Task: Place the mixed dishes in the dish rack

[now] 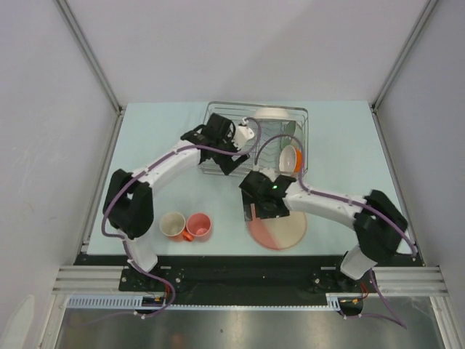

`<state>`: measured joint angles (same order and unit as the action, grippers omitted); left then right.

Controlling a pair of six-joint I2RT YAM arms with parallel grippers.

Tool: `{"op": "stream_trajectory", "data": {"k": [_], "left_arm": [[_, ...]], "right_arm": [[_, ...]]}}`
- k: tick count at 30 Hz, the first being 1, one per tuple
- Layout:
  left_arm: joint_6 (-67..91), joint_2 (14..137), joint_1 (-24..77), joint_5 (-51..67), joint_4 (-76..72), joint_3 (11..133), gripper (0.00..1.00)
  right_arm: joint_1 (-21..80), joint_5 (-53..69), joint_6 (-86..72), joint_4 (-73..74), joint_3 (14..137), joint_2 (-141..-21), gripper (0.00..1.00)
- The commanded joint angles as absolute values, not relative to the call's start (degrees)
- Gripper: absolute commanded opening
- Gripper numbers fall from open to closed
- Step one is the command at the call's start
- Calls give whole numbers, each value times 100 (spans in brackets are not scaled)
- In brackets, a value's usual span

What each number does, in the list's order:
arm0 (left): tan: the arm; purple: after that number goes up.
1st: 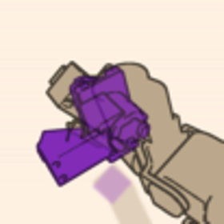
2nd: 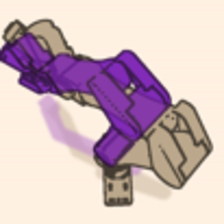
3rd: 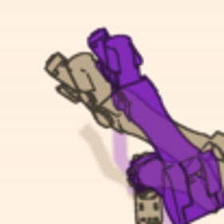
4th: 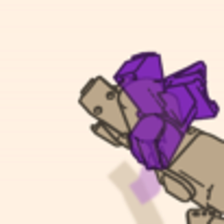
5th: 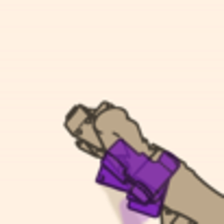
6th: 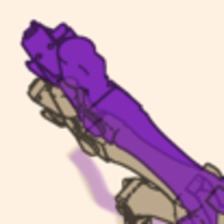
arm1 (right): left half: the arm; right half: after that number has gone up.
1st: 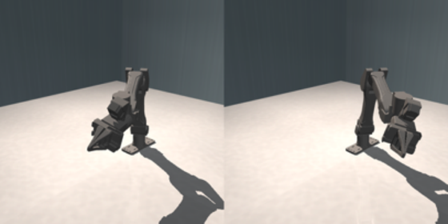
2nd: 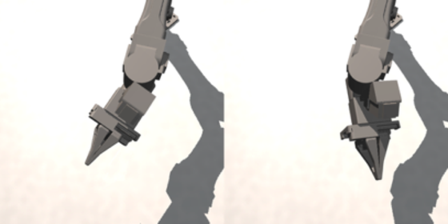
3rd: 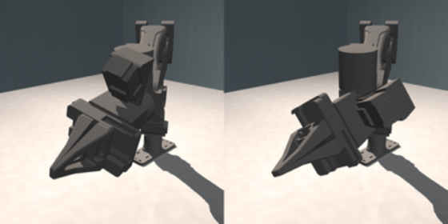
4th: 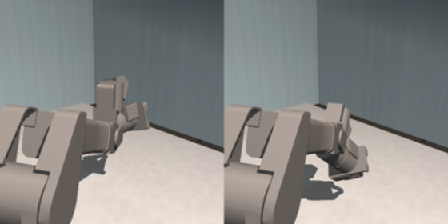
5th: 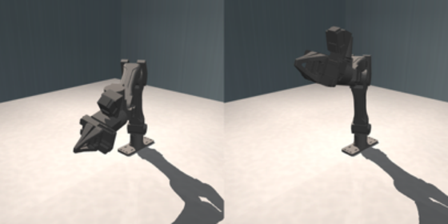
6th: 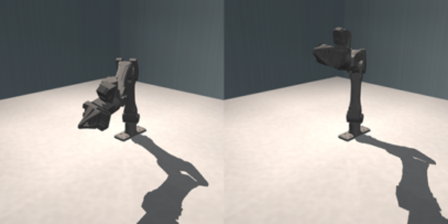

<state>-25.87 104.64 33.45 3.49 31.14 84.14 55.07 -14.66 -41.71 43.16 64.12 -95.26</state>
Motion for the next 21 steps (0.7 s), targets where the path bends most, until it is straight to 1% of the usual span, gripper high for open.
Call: {"op": "stream_trajectory", "data": {"k": [1,2,5,6,8,10,14,21], "left_arm": [[-2522,9318,3164,518,3233,8833,99],[-2514,9186,3173,632,3313,8850,100],[-2435,8886,3181,966,3787,8956,100],[-2452,8842,3199,1202,3936,8956,100],[-2548,8737,3339,1353,4253,8843,100],[-2750,8710,3532,1389,4333,8474,100],[-2883,8955,3753,1476,4368,7990,100],[-3023,9667,4121,1643,4333,8059,100]], "right_arm": [[5143,-1898,-4305,4622,6381,-8035,100],[4924,-1881,-4324,4684,6276,-7572,100],[4502,-1934,-4762,4938,5793,-6850,100],[4065,-1864,-4912,5148,5635,-6690,100],[3597,-1427,-5211,5151,4951,-6409,100],[3157,-1031,-5430,4993,4284,-5960,100],[3050,-1204,-5774,5141,3973,-5695,100],[2997,-792,-5845,4721,3446,-5844,100]]}}
